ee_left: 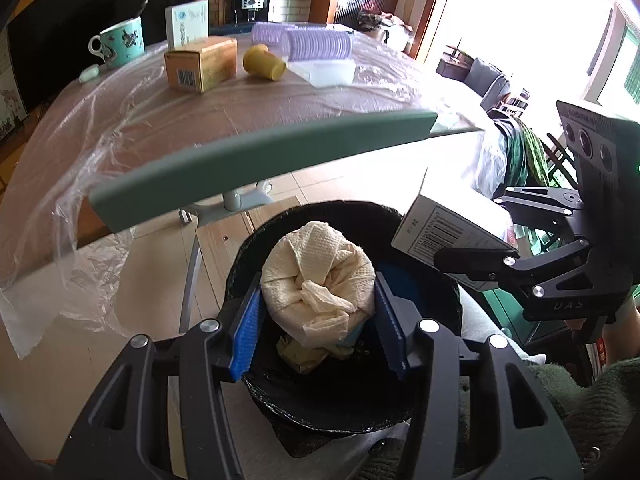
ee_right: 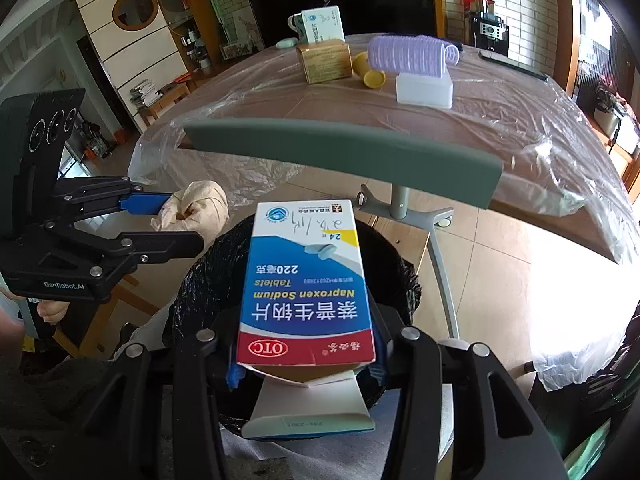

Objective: Collect trash
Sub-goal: 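Carry the cream bundle and Naproxen box over the black bin with both grippers, then lower the cream bundle and Naproxen box into the bin and open both grippers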

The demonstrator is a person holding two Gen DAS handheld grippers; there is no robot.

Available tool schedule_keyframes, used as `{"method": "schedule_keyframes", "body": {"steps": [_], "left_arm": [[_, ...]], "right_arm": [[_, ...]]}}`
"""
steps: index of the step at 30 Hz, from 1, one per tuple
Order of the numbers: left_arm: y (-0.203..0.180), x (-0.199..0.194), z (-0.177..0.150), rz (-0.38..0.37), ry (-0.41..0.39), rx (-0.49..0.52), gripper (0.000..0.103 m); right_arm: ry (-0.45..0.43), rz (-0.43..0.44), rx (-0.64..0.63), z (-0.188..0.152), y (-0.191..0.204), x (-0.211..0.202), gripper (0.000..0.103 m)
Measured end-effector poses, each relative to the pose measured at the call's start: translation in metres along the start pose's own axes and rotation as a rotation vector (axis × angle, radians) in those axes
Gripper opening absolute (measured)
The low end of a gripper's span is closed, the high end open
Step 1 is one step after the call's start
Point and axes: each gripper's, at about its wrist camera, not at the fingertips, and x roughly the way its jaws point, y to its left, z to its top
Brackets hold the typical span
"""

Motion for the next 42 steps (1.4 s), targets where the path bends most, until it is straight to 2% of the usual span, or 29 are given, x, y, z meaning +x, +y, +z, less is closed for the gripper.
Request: {"method": "schedule_keyframes", "body": {"steps": [22,42], "left_arm": [[-0.003,0.042,-0.013,0.070,0.092,0.050,0.052],[-0.005,0.058,-0.014,0.120,0.121,0.079,0.052]], "right_arm": [[0.108,-0.068,0.025,-0.007,-0.006,0.039,0.046],[0.137,-0.097,0.035,-0.012,-0.012,0.054,0.046]]}}
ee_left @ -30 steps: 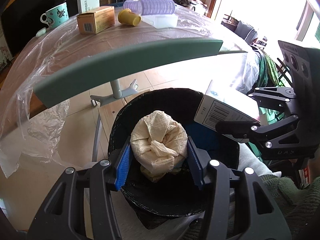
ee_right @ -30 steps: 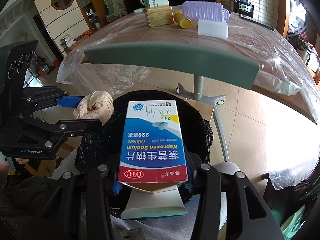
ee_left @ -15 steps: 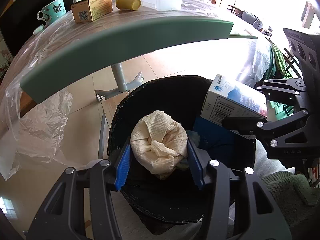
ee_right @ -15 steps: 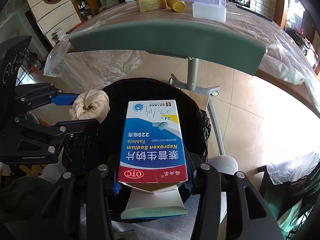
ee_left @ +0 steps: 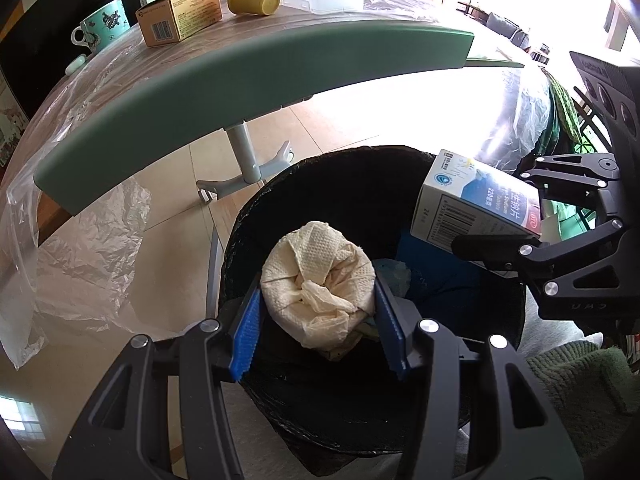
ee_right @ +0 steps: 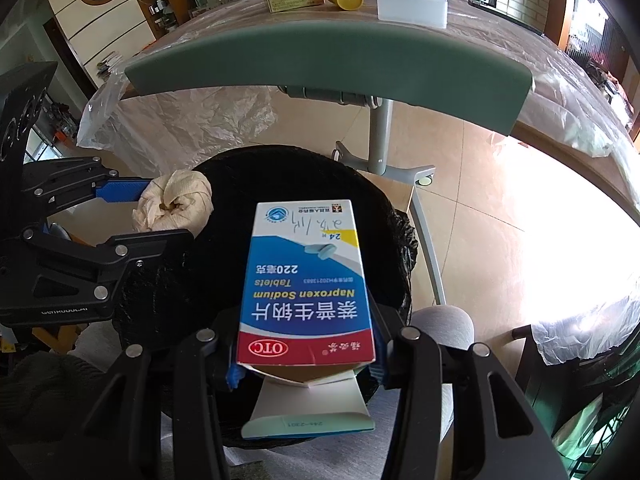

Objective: Collect trash
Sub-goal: 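Lower the cream bundle and Naproxen box into the bin and open both grippers, then grasp the brown cardboard box with the left gripper while the right grasps the lavender hair roller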

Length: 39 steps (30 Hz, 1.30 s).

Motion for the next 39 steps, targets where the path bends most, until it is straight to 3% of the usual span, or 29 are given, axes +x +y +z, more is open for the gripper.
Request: {"method": "schedule_keyframes", "body": {"steps": [12,17,24,28,31,34,39], "left_arm": [[-0.004,-0.001,-0.001,0.018,-0.003,0.008,0.053],[-0.001,-0.006,0.001,0.026,-0.022,-0.017,0.074],[0.004,-0.027,0.006,0.051,-0.068,-0.040,0.075],[0.010,-0.059,0.013,0.072,-0.154,-0.053,0.078],[0.018,-0.096,0.028,0.126,-0.287,-0.065,0.097],[0.033,-0.126,0.049,0.187,-0.431,-0.101,0.102],[0.062,-0.123,0.099,0.218,-0.457,-0.150,0.102]], "right_arm": [[0.001,-0.011,0.007,-0.002,-0.002,0.002,0.047],[-0.033,-0.021,0.007,-0.001,-0.004,-0.008,0.065],[-0.104,-0.046,0.007,0.004,-0.003,-0.032,0.073],[-0.216,-0.087,0.009,0.013,-0.003,-0.067,0.084],[-0.346,-0.154,0.021,0.027,-0.004,-0.096,0.099],[-0.456,-0.216,0.053,0.050,-0.006,-0.112,0.099],[-0.484,-0.208,0.081,0.095,-0.005,-0.101,0.099]]}}
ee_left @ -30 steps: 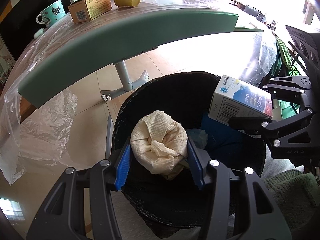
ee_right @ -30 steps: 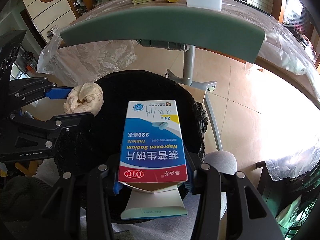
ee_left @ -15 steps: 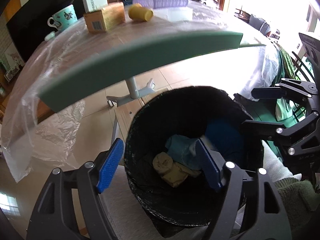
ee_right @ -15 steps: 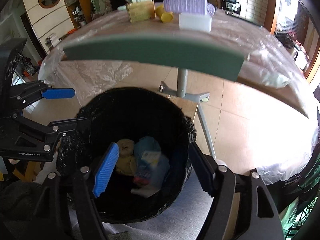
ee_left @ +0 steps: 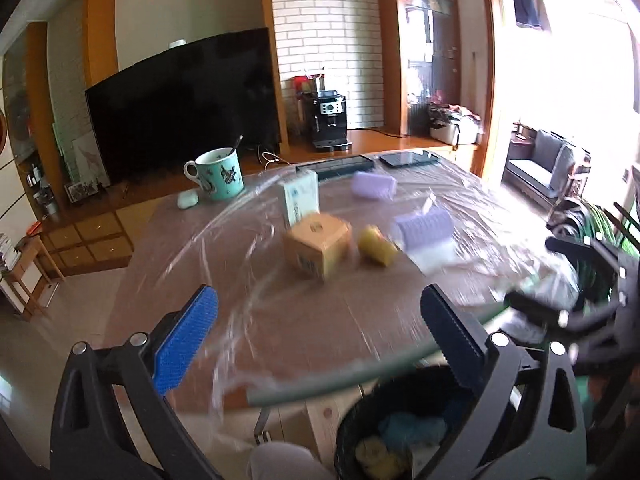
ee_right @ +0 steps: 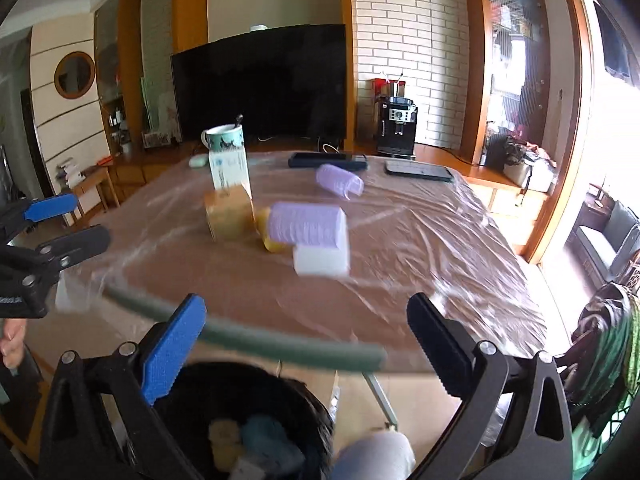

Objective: Collect trash
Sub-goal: 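Grasp the brown cardboard box with the left gripper while the right grasps the lavender hair roller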

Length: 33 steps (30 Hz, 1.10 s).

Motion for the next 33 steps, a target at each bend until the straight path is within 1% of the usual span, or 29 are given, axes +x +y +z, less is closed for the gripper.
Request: {"method": "schedule_keyframes", "body": {"steps": [2,3,6,8,9,12,14,16,19,20,21,23,24,27,28,29,30,31,32,33], "left_arm": [[0.001,0.022,0.014,-0.018,0.032,0.004,0.102],[0.000,0.037,0.020,-0.029,0.050,0.023,0.102],[-0.002,0.075,0.027,-0.013,0.084,0.101,0.102],[0.002,0.096,0.027,-0.019,0.114,0.130,0.102],[0.006,0.110,0.028,-0.040,0.142,0.128,0.102],[0.017,0.136,0.028,-0.101,0.191,0.109,0.102],[0.021,0.147,0.027,-0.139,0.210,0.108,0.101],[0.023,0.156,0.027,-0.174,0.223,0.110,0.101],[0.027,0.171,0.029,-0.213,0.247,0.105,0.101],[0.028,0.175,0.030,-0.233,0.269,0.093,0.101],[0.027,0.177,0.030,-0.249,0.274,0.082,0.101],[0.026,0.180,0.034,-0.250,0.275,0.091,0.101],[0.025,0.183,0.035,-0.248,0.289,0.099,0.101],[0.020,0.190,0.037,-0.251,0.316,0.114,0.100],[0.018,0.191,0.037,-0.260,0.321,0.117,0.097],[0.017,0.191,0.038,-0.266,0.324,0.122,0.090],[0.015,0.191,0.038,-0.267,0.326,0.126,0.087],[0.013,0.192,0.038,-0.263,0.329,0.131,0.080],[0.011,0.192,0.037,-0.261,0.335,0.137,0.070],[0.008,0.193,0.037,-0.266,0.342,0.141,0.064]], "right_arm": [[0.022,-0.004,-0.002,0.009,0.008,0.021,0.099],[0.032,-0.009,-0.004,0.014,0.010,0.031,0.099],[0.073,-0.030,0.018,0.027,0.008,0.063,0.099],[0.090,-0.038,0.045,0.029,0.005,0.077,0.099],[0.099,-0.056,0.057,0.032,0.002,0.086,0.099],[0.120,-0.087,0.068,0.036,-0.001,0.102,0.099],[0.138,-0.088,0.097,0.037,-0.003,0.111,0.099],[0.149,-0.063,0.131,0.040,-0.006,0.121,0.099],[0.160,-0.060,0.147,0.043,-0.007,0.132,0.099],[0.164,-0.052,0.151,0.044,-0.006,0.136,0.099],[0.166,-0.048,0.154,0.045,-0.007,0.138,0.099],[0.169,-0.041,0.159,0.047,-0.006,0.141,0.099],[0.174,-0.045,0.163,0.048,-0.007,0.142,0.098],[0.186,-0.028,0.184,0.050,-0.011,0.145,0.088],[0.182,-0.029,0.187,0.051,-0.012,0.145,0.082],[0.182,-0.026,0.188,0.052,-0.013,0.145,0.078],[0.185,-0.022,0.190,0.053,-0.014,0.146,0.075],[0.186,-0.017,0.195,0.054,-0.015,0.146,0.075],[0.185,-0.005,0.202,0.054,-0.017,0.145,0.074],[0.184,0.001,0.205,0.054,-0.018,0.144,0.074]]}}
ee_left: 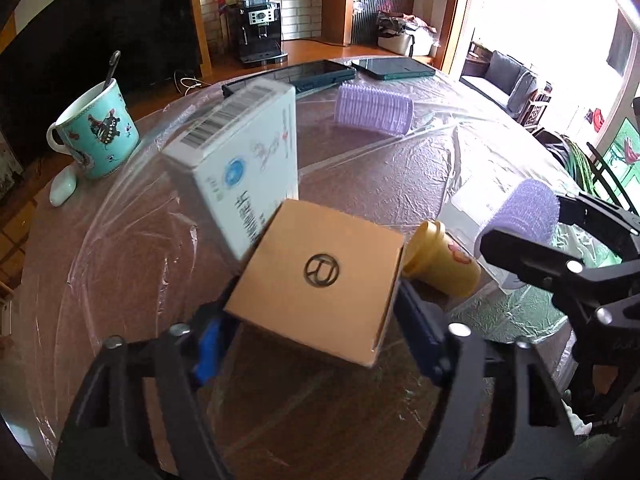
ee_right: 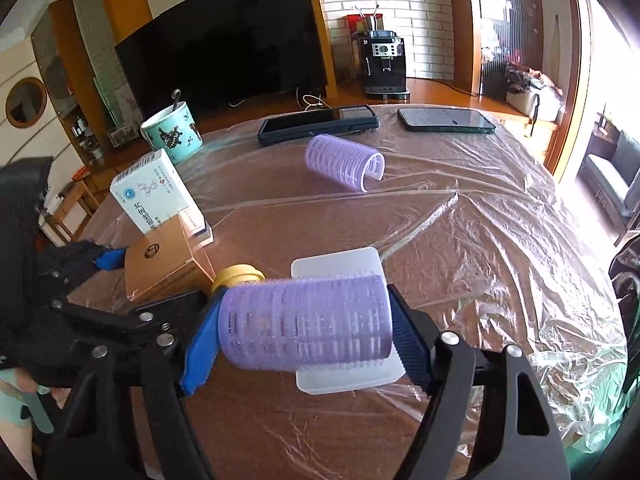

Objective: Collect trash
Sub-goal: 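Grasp the brown cardboard box with the left gripper while the right grasps the lavender hair roller, then carry the brown box and lavender roller over the black bin with both grippers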

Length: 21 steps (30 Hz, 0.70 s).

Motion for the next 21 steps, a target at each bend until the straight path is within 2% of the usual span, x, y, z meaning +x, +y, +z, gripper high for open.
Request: {"method": "schedule_keyframes", "body": {"steps": [2,15,21], "left_arm": [[-0.001,-0.001,0.000,-0.016,-0.002,0.001,0.060],[-0.007,-0.034,-0.009,-0.057,-0.074,-0.092,0.059],[-0.015,-0.047,-0.023,-0.016,-0.090,-0.110,0.059]], "right_arm": [[-0.007,-0.001,-0.003,-0.001,-0.002,-0.003,0.074],[-0.043,0.034,-0.021,-0.004,-0.003,-0.025,0.074],[-0.055,0.039,-0.043,-0.010,-0.002,-0.036,0.074]]}}
